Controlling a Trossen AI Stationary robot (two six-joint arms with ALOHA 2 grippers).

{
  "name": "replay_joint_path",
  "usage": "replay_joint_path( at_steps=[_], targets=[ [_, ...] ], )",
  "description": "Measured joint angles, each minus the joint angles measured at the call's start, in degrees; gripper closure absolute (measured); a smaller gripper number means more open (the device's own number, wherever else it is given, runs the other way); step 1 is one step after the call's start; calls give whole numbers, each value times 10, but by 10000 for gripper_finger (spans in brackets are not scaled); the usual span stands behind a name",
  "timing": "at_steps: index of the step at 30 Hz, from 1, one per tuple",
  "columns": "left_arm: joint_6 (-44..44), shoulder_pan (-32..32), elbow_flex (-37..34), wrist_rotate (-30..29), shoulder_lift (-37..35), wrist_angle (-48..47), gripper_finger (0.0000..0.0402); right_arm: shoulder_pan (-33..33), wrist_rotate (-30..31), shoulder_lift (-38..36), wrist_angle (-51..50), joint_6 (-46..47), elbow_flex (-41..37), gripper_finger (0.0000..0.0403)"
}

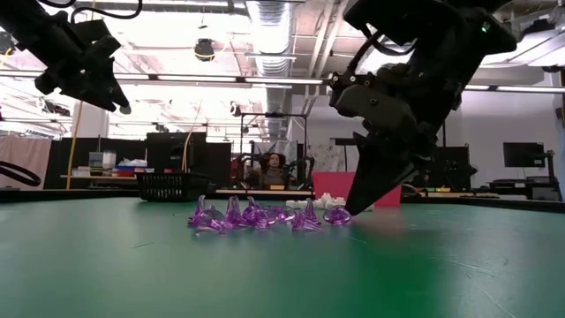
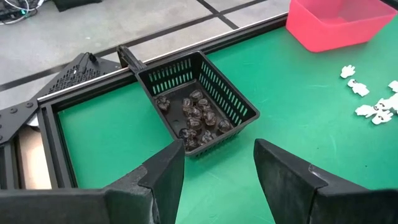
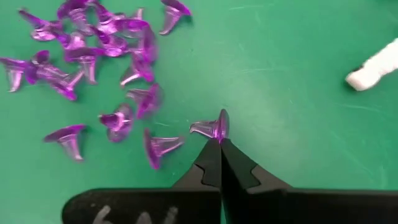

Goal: Sort Halloween decoration
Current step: Put the pink witch hat toy into the orange bin

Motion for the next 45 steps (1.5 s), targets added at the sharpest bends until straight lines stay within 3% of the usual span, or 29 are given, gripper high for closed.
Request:
replay_joint_path(
  at_steps=[9, 16, 24, 33, 45],
  targets=[
    [0, 0, 0, 0, 0, 0, 219, 14, -3, 0, -11, 0, 44, 387],
    [0, 0, 0, 0, 0, 0, 219, 25, -5, 0, -92, -13, 106, 387],
    [0, 0, 0, 0, 0, 0, 219, 72, -115, -1, -187, -4, 168, 387],
    [0, 0, 0, -1, 0, 0, 219, 176, -218, -2, -277, 142, 184, 387],
    [0, 0, 0, -10, 0, 0, 219, 323, -243, -28, -300, 388, 184, 387]
  ],
)
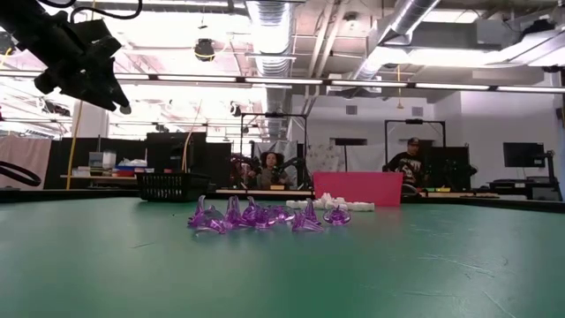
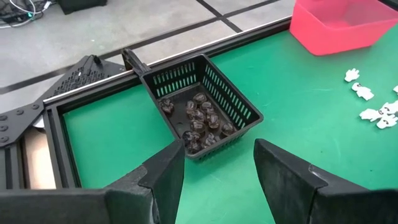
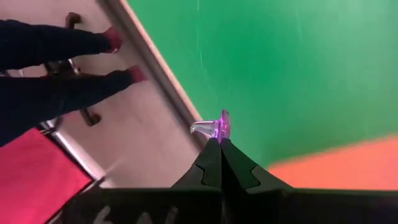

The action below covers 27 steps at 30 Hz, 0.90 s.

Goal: Sort Halloween decoration
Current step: Put the pink witch hat toy into the orange bin

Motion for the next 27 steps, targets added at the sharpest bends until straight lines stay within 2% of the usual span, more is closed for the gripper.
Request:
replay_joint_path(
  at_steps=[8, 13, 23, 27],
  targets=[
    [0, 0, 0, -8, 0, 0, 219, 88, 37, -73, -131, 183, 0, 387],
    [-7, 0, 0, -8, 0, 1, 219, 119, 37, -93, -213, 255, 0, 387],
    [-11, 0, 0, -6, 0, 1, 219, 122, 29, -78, -201, 265, -48, 386],
    [-11, 0, 0, -7, 0, 1, 219, 122, 27, -78, -204, 276, -60, 354]
  ],
)
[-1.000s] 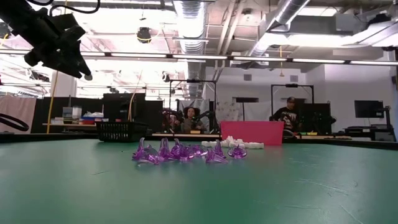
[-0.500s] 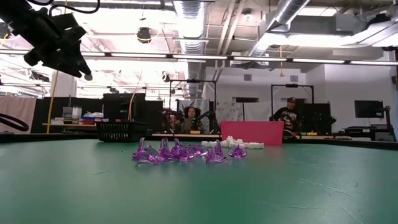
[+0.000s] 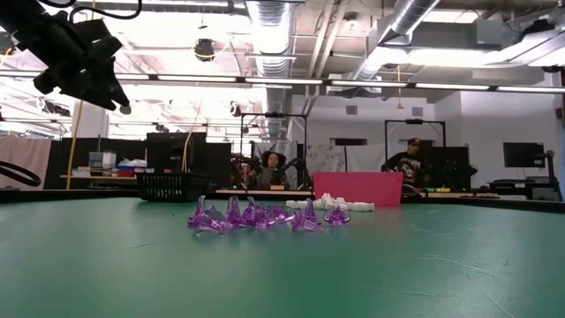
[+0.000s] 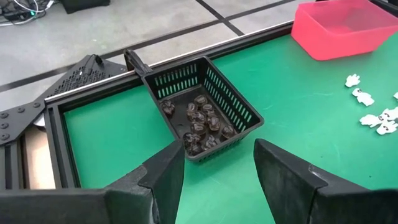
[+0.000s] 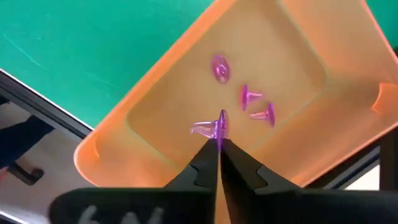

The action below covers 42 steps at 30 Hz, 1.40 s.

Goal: Sort Halloween decoration
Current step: Put the pink witch hat toy into the orange bin

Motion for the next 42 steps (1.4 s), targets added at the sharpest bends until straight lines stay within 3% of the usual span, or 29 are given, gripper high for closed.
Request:
replay_joint_path(
  at_steps=[4, 10, 15, 22, 31, 36, 42],
  targets=[
    [0, 0, 0, 0, 0, 0, 219, 4, -7, 0, 0, -2, -2, 327],
    [2, 0, 0, -2, 0, 0, 219, 4, -7, 0, 3, -3, -2, 318],
    [1, 0, 0, -2, 0, 0, 219, -42, 63, -17, 35, -45, -2, 316],
    [0, 0, 0, 1, 0, 0, 219, -197, 157, -38, 119, -291, -2, 315],
    [0, 0, 0, 22, 0, 0, 219, -381, 159, -3, 270, -693, -2, 315],
    [0, 0, 0, 22, 0, 0, 219, -439, 126, 21, 305, -805, -2, 315],
    [0, 0, 0, 22, 0, -2, 219, -470, 60, 69, 365, -858, -2, 307]
  ],
)
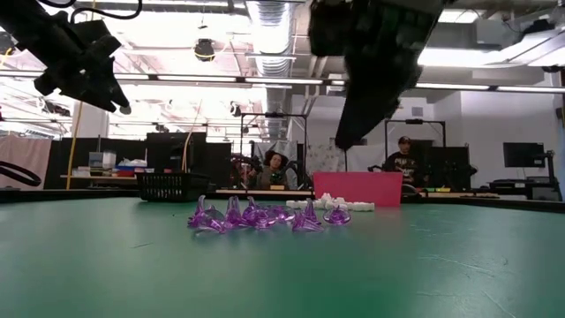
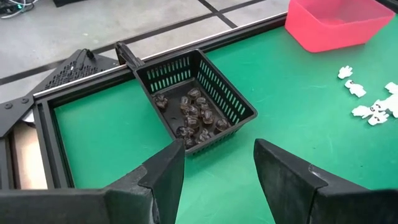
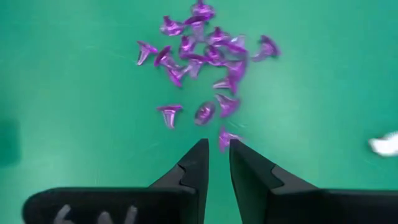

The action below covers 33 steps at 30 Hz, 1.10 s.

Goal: Sort Halloween decoration
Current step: Put the pink witch hat toy into the orange bin

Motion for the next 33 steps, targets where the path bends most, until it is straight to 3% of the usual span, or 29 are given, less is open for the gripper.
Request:
replay_joint_path(
  at_steps=[8, 13, 27, 33],
  targets=[
    [0, 0, 0, 0, 0, 0, 219, -5, -25, 56, 16, 3, 0, 225],
    [0, 0, 0, 0, 0, 0, 219, -7, 16, 55, 13, 3, 0, 196],
    [2, 0, 0, 0, 0, -4, 219, -6, 5, 109, 43, -1, 1, 212],
    [1, 0, 0, 0, 0, -4, 219, -6, 7, 110, 40, 8, 1, 273]
  ],
)
